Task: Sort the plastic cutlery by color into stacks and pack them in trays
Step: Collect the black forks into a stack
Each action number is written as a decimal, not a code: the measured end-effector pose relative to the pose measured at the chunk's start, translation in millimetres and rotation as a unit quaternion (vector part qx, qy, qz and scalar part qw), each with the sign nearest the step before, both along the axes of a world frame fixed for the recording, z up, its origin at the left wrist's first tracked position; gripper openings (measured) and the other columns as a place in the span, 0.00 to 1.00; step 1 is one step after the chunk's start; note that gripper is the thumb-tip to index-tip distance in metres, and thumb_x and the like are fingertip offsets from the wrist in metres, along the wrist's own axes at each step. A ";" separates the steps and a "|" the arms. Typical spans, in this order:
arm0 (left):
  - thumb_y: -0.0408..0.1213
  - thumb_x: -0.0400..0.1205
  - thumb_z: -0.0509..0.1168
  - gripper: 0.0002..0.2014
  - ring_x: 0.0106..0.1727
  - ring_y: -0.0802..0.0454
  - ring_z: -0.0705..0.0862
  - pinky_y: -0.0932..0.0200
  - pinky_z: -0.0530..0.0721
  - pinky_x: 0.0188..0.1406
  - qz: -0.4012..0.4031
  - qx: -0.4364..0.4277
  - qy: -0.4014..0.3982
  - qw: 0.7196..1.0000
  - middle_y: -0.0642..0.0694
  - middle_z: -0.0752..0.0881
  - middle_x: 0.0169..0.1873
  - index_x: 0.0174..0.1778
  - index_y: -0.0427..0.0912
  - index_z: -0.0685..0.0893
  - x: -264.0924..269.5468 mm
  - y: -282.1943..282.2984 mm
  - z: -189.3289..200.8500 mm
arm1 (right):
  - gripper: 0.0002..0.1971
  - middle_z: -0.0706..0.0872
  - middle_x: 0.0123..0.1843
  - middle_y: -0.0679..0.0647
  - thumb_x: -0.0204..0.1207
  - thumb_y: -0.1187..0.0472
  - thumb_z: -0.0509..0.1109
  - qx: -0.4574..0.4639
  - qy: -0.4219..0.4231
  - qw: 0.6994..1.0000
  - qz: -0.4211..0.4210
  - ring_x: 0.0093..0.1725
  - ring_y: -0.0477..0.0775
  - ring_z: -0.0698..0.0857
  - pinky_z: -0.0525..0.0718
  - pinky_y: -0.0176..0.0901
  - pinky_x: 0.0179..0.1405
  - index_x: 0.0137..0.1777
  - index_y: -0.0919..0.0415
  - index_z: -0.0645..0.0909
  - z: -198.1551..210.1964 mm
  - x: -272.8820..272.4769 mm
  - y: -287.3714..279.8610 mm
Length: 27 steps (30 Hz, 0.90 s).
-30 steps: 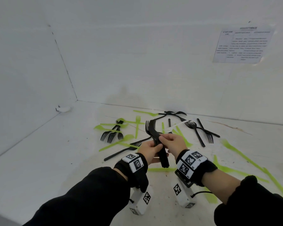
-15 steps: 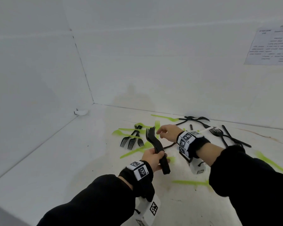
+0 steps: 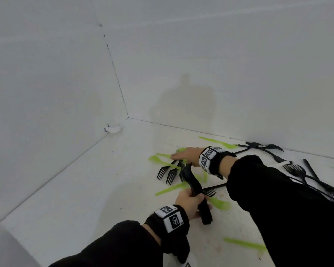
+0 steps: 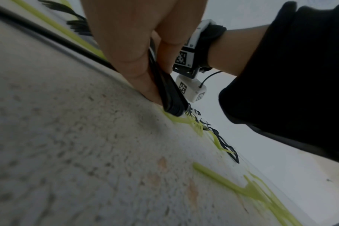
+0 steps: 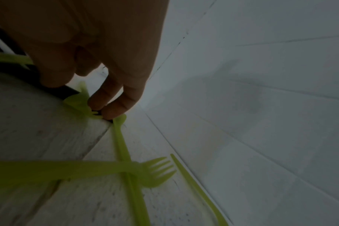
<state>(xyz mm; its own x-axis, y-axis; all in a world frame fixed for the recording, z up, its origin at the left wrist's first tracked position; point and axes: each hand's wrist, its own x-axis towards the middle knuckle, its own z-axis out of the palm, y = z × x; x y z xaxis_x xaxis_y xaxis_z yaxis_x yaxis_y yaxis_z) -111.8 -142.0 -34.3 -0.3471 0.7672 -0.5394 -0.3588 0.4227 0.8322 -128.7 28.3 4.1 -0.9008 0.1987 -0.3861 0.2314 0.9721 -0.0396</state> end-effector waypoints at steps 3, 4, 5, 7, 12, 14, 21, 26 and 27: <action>0.27 0.85 0.56 0.04 0.31 0.52 0.86 0.54 0.86 0.37 0.012 -0.006 -0.003 1.000 0.45 0.84 0.39 0.49 0.37 0.76 -0.7 0.4 -4.1 | 0.37 0.56 0.84 0.49 0.77 0.78 0.54 -0.018 -0.027 0.999 0.006 0.79 0.55 0.63 0.61 0.43 0.74 0.83 0.52 0.53 -9.6 -9.5 6.0; 0.27 0.85 0.56 0.05 0.30 0.53 0.86 0.55 0.86 0.37 0.015 -0.008 -0.001 1.000 0.46 0.84 0.39 0.48 0.37 0.76 -0.8 0.4 -5.2 | 0.35 0.57 0.84 0.49 0.78 0.75 0.54 -0.009 -0.034 0.999 0.007 0.80 0.54 0.62 0.61 0.45 0.75 0.82 0.51 0.54 -12.1 -10.8 6.3; 0.26 0.85 0.56 0.05 0.30 0.53 0.86 0.56 0.86 0.36 0.019 -0.009 0.000 1.000 0.46 0.84 0.39 0.48 0.38 0.76 -0.3 1.1 -5.9 | 0.32 0.58 0.83 0.50 0.79 0.73 0.54 0.008 -0.029 1.000 0.008 0.81 0.54 0.62 0.62 0.48 0.75 0.82 0.51 0.57 -13.3 -11.4 5.2; 0.26 0.85 0.57 0.04 0.28 0.54 0.86 0.58 0.87 0.33 0.026 -0.010 0.000 1.000 0.45 0.84 0.39 0.50 0.37 0.75 1.0 3.0 -6.5 | 0.27 0.66 0.79 0.52 0.80 0.70 0.58 0.050 0.001 0.999 0.017 0.78 0.55 0.66 0.67 0.50 0.71 0.78 0.53 0.65 -15.9 -11.2 5.1; 0.27 0.85 0.56 0.08 0.22 0.59 0.85 0.60 0.85 0.32 0.010 -0.008 0.012 1.000 0.45 0.82 0.35 0.42 0.40 0.76 8.0 7.2 -3.5 | 0.15 0.78 0.68 0.53 0.85 0.59 0.53 0.142 0.021 0.989 -0.047 0.71 0.56 0.72 0.66 0.51 0.66 0.68 0.55 0.74 -23.4 7.3 12.3; 0.27 0.85 0.56 0.08 0.22 0.59 0.85 0.60 0.85 0.31 0.003 -0.004 0.016 1.000 0.46 0.81 0.35 0.41 0.40 0.75 11.7 8.6 -2.6 | 0.15 0.80 0.66 0.51 0.84 0.57 0.53 0.115 0.055 0.985 -0.120 0.70 0.57 0.69 0.64 0.52 0.66 0.65 0.52 0.76 -22.7 20.4 16.7; 0.25 0.85 0.55 0.08 0.23 0.57 0.85 0.63 0.84 0.27 0.000 0.031 0.011 0.999 0.48 0.81 0.36 0.44 0.41 0.75 24.8 12.8 5.2 | 0.17 0.81 0.61 0.56 0.82 0.50 0.57 -0.105 0.222 0.901 -0.356 0.65 0.61 0.75 0.71 0.51 0.64 0.60 0.57 0.82 15.6 70.3 25.5; 0.25 0.84 0.56 0.09 0.25 0.53 0.83 0.58 0.82 0.34 0.014 0.038 -0.001 0.999 0.46 0.81 0.35 0.42 0.42 0.75 34.9 14.5 16.7 | 0.07 0.83 0.32 0.52 0.83 0.62 0.57 -0.264 0.388 0.790 -0.395 0.37 0.57 0.82 0.81 0.39 0.39 0.46 0.61 0.73 33.5 109.8 17.5; 0.25 0.84 0.56 0.09 0.24 0.53 0.83 0.57 0.82 0.34 0.014 0.043 0.000 0.999 0.46 0.81 0.36 0.42 0.41 0.75 37.5 14.8 18.5 | 0.06 0.82 0.32 0.51 0.83 0.62 0.57 -0.270 0.400 0.779 -0.400 0.33 0.55 0.82 0.80 0.35 0.35 0.48 0.62 0.74 35.4 118.7 13.3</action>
